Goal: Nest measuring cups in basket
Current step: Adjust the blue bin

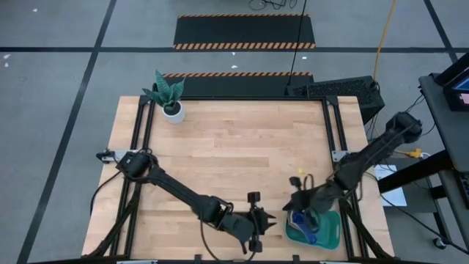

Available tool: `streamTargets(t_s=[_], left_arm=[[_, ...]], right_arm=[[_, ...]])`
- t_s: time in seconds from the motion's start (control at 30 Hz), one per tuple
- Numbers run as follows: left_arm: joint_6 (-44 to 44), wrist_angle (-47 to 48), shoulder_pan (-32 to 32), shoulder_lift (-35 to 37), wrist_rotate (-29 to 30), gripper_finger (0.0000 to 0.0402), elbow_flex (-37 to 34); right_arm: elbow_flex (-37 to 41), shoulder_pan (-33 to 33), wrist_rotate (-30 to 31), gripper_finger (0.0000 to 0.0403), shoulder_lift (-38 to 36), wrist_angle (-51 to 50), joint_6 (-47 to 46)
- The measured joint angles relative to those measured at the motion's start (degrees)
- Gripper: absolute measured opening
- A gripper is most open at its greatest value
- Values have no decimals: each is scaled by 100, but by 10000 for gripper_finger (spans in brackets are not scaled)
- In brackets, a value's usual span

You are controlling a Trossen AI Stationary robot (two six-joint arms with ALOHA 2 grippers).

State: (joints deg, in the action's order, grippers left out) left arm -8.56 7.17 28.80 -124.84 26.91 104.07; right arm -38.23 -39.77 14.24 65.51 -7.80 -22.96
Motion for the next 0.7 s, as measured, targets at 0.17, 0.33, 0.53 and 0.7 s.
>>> streamTargets(t_s=[0.17, 0.33, 0.53, 0.7], left_arm=[[105, 319, 92, 116, 319, 76, -4], [136, 387, 175, 125, 420, 76, -4], [77, 384, 230, 125, 507, 76, -4], [80, 356, 316, 125, 610, 76, -4]], right_arm=[[-534, 367, -1004, 0, 615, -123, 76], [-729, 663, -1888, 0, 1158, -217, -459], [-729, 750, -1916, 0, 1568, -360, -750], [-731, 677, -2190, 0, 1584, -361, -893]])
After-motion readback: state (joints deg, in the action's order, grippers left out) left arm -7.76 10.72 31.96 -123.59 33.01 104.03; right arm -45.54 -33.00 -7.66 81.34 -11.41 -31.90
